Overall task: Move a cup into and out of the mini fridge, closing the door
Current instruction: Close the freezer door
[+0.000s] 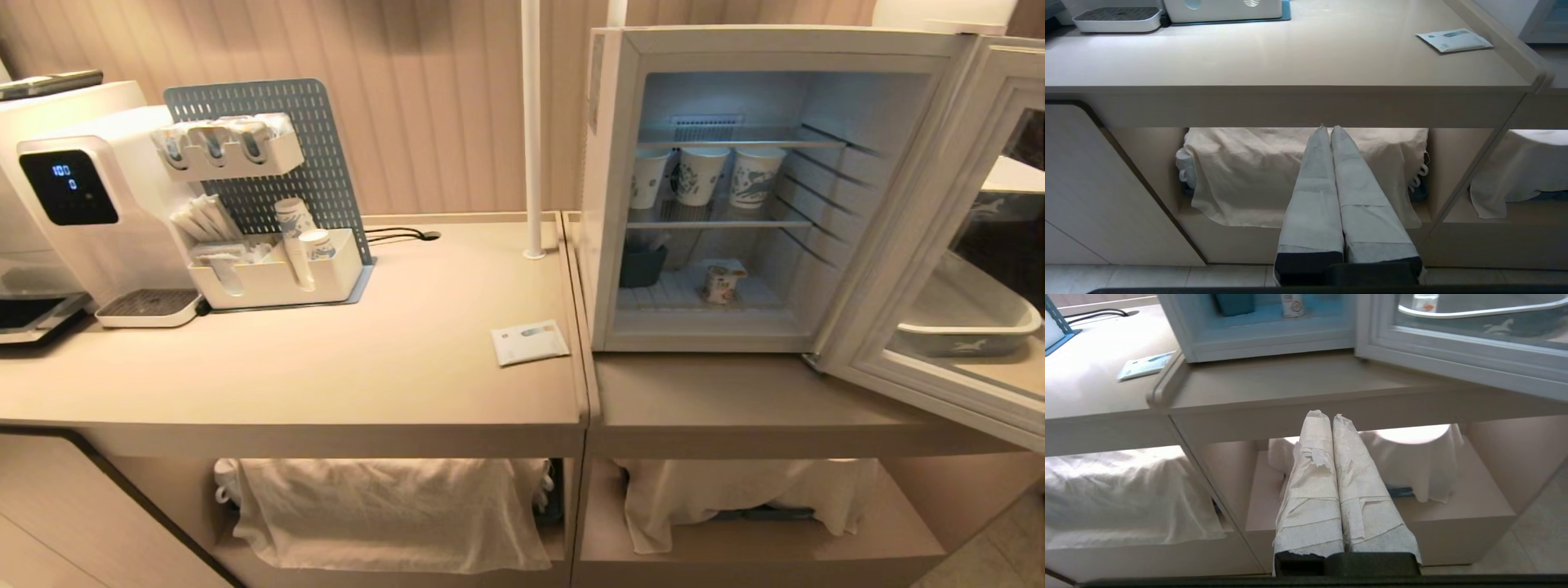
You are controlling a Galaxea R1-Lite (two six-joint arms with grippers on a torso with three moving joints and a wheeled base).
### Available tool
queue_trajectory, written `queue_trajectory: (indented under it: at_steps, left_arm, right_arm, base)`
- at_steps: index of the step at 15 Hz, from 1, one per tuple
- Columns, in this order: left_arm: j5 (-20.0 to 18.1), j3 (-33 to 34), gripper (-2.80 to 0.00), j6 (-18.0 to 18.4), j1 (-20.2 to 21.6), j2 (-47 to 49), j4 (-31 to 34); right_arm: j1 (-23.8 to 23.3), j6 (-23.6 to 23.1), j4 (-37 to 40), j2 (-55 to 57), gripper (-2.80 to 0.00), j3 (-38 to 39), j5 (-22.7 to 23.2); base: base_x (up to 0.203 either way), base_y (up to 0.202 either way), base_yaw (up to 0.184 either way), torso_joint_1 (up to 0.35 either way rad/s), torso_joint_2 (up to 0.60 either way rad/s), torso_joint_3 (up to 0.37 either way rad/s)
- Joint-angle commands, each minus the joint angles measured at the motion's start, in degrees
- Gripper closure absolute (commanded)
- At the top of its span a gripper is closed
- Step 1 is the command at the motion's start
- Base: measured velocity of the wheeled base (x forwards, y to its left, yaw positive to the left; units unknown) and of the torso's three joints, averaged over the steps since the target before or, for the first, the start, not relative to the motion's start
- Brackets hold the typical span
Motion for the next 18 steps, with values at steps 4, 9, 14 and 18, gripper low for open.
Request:
queue_trajectory:
  at_steps: [4,9,14,18]
  left_arm:
    - [0.01,0.09,0.0,-0.02,-0.02,-0.01,-0.02]
    - [0.01,0.09,0.0,-0.02,-0.02,-0.01,-0.02]
    - [0.01,0.09,0.0,-0.02,-0.02,-0.01,-0.02]
    - [0.01,0.09,0.0,-0.02,-0.02,-0.01,-0.02]
  right_arm:
    - [-0.01,-0.01,1.0,0.07,0.0,-0.35,0.09]
    - [-0.01,-0.01,1.78,0.07,0.0,-0.61,0.09]
    - [-0.01,-0.01,2.13,0.07,0.0,-0.7,0.09]
    - [-0.01,-0.01,2.13,0.07,0.0,-0.7,0.09]
  base:
    - [0.0,-0.195,-0.001,0.002,0.0,0.003]
    - [0.0,-0.196,0.0,0.004,0.0,0.002]
    - [0.0,-0.194,0.001,0.002,0.0,0.003]
    - [0.0,-0.19,0.001,0.002,0.0,0.002]
